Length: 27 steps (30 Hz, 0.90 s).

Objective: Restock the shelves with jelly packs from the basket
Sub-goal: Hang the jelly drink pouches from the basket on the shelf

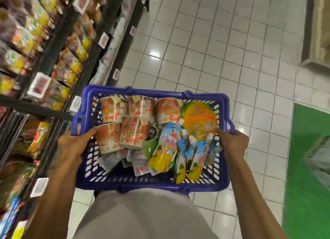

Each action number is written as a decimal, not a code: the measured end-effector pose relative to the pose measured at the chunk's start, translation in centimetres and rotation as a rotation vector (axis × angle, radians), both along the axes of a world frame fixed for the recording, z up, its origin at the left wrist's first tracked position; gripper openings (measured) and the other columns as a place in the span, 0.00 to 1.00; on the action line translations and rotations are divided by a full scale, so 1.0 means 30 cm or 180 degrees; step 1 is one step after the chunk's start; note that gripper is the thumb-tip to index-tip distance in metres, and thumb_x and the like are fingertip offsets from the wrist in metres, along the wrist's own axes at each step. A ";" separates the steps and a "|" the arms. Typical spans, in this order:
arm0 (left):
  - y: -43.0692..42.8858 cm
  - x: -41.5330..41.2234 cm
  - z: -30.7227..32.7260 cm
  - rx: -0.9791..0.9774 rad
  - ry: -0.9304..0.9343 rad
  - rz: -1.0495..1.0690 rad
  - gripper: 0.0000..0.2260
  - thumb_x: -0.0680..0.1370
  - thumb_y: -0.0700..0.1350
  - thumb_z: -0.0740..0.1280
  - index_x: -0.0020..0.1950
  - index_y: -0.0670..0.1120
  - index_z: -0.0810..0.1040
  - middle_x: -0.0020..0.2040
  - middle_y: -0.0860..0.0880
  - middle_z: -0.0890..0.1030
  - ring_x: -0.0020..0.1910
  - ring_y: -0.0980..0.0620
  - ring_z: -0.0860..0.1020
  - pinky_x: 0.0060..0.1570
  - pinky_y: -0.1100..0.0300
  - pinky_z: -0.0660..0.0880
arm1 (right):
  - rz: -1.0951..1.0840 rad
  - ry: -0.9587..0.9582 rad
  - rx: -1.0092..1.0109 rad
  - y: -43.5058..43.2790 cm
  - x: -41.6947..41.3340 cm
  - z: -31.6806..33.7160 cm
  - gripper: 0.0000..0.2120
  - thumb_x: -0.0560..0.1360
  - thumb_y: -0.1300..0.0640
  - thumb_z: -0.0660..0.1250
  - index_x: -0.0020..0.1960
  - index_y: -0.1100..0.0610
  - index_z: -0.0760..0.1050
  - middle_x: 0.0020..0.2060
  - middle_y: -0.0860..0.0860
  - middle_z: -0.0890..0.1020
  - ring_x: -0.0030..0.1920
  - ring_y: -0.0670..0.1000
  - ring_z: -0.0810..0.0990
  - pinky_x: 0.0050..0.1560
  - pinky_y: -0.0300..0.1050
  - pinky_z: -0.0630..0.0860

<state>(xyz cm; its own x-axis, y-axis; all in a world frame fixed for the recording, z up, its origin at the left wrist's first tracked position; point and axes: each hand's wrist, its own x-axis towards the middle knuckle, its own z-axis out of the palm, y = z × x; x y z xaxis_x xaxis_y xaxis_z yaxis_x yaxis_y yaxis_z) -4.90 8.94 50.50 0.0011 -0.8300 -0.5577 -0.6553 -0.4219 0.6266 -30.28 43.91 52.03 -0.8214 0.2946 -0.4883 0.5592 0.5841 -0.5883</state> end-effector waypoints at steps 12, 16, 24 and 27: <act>0.013 -0.341 -0.007 0.0181 -0.0343 0.1003 0.22 0.61 0.56 0.81 0.45 0.44 0.81 0.44 0.43 0.84 0.41 0.45 0.81 0.45 0.49 0.79 | 0.0977 -0.0072 0.0265 -0.322 -0.693 0.035 0.14 0.60 0.47 0.79 0.32 0.53 0.76 0.24 0.50 0.77 0.23 0.48 0.73 0.24 0.40 0.68; 0.056 -0.426 -0.050 0.0373 -0.0366 0.1554 0.21 0.64 0.53 0.80 0.48 0.42 0.81 0.41 0.42 0.81 0.36 0.46 0.76 0.40 0.51 0.75 | 0.1506 -0.0157 0.0387 -0.514 -0.912 -0.051 0.14 0.63 0.50 0.79 0.32 0.54 0.75 0.25 0.51 0.76 0.24 0.50 0.72 0.26 0.41 0.68; 0.134 -0.579 -0.168 0.0546 -0.0374 0.2877 0.15 0.70 0.52 0.76 0.46 0.43 0.78 0.42 0.41 0.81 0.39 0.43 0.79 0.46 0.50 0.77 | 0.3111 -0.0166 0.0482 -0.993 -1.204 -0.250 0.17 0.63 0.45 0.78 0.33 0.57 0.78 0.27 0.55 0.80 0.26 0.54 0.77 0.28 0.42 0.69; 0.144 -0.587 -0.306 0.0523 -0.0349 0.3258 0.13 0.72 0.51 0.75 0.45 0.42 0.79 0.39 0.42 0.81 0.37 0.43 0.79 0.44 0.50 0.78 | 0.3477 -0.0250 0.0568 -1.175 -1.222 -0.368 0.17 0.63 0.45 0.78 0.32 0.57 0.78 0.24 0.52 0.78 0.25 0.53 0.76 0.27 0.42 0.69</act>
<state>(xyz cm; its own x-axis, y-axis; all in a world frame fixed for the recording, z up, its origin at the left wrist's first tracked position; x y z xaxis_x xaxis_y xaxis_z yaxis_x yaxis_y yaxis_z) -22.51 13.24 41.31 0.7191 -0.3175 -0.6181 0.0140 -0.8827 0.4697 -66.94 8.65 41.00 -0.6510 -0.4977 -0.5731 -0.2761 0.8586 -0.4320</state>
